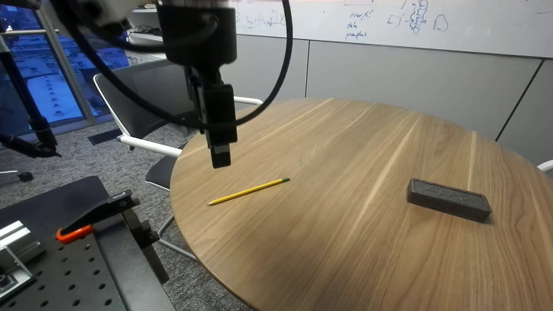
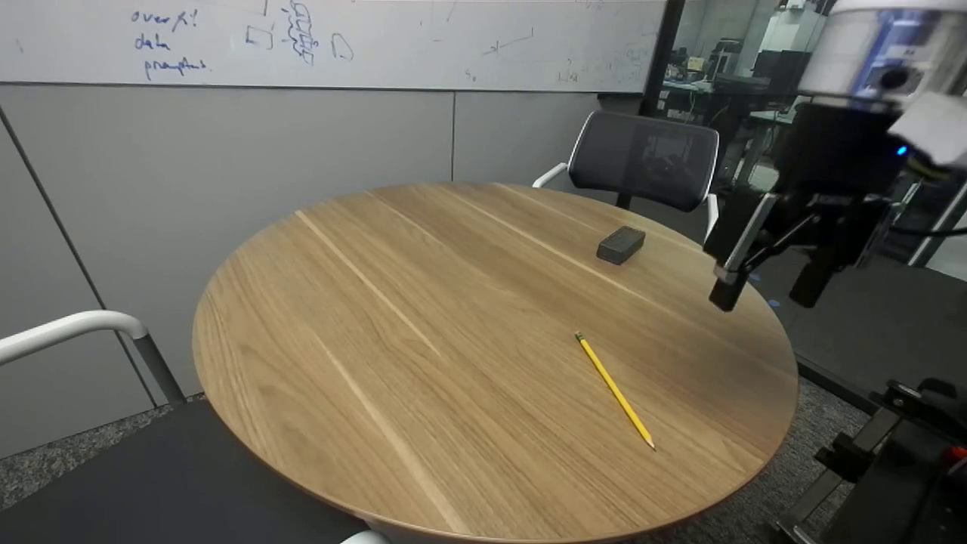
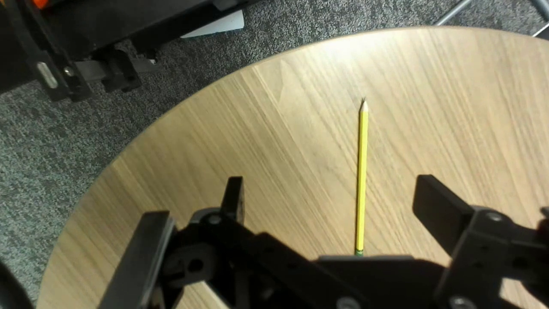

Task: Move the pencil to the right

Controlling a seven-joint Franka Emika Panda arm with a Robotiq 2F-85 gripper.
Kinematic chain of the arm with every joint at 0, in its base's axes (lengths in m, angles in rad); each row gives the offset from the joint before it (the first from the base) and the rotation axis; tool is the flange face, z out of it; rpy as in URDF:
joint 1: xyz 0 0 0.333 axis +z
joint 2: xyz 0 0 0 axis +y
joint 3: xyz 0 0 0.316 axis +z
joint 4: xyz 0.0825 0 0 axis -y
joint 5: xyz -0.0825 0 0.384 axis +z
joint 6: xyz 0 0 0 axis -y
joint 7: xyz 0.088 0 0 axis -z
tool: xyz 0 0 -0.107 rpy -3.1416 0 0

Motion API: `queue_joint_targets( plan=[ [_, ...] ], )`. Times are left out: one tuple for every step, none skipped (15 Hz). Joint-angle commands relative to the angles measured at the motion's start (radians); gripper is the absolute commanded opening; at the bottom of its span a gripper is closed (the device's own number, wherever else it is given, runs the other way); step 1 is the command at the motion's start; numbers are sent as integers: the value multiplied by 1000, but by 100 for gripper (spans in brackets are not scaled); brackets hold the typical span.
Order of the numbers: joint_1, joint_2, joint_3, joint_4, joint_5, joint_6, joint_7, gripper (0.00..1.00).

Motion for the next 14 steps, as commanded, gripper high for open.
queue_joint_targets(
  plan=[
    [44,183,-17,101,-42,104,94,100],
    [61,221,-26,115,-44,150,114,100],
    [79,261,-38,135,-48,181,128,100],
    [99,300,-52,159,-48,196,142,100],
    [115,330,-62,182,-42,204,148,100],
    [130,359,-71,204,-33,210,152,100],
    [145,385,-81,225,-28,211,158,100],
    [156,409,-88,246,-22,212,160,100],
    [167,431,-94,266,-19,210,163,100],
    [178,450,-101,285,-17,206,168,100],
    [187,471,-106,306,-15,202,171,100],
    [196,486,-112,322,-13,199,176,100],
    [202,503,-116,340,-12,197,178,100],
    [210,518,-121,356,-11,195,182,100]
  ],
)
